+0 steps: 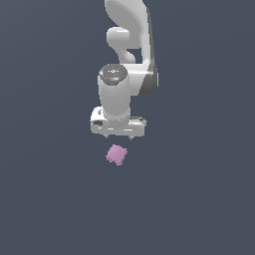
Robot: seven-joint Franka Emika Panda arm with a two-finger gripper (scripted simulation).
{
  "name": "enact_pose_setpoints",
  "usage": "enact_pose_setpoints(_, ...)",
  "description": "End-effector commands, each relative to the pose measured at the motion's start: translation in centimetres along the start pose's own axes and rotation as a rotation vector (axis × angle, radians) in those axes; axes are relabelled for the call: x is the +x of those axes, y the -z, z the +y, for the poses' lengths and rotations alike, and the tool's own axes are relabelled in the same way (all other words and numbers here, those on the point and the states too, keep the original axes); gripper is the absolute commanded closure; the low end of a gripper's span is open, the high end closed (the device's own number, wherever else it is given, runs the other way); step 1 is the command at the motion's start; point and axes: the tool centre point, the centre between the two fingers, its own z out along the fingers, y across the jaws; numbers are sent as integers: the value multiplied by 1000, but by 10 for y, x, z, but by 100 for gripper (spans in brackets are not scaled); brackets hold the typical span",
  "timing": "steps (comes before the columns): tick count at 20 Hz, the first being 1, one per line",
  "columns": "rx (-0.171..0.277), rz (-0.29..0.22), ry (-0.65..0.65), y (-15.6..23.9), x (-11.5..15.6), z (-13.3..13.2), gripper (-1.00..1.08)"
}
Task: Pick up the object and move it to a goal position.
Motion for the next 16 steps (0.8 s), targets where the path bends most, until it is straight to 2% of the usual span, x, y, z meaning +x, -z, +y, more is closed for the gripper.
enact_pose_setpoints(1,0,0,0,0,0,0,-92)
enact_pose_setpoints(9,-11,22,27,11,2,-21,-92)
enact_pose_setpoints(16,-10,22,18,9,2,-20,-92)
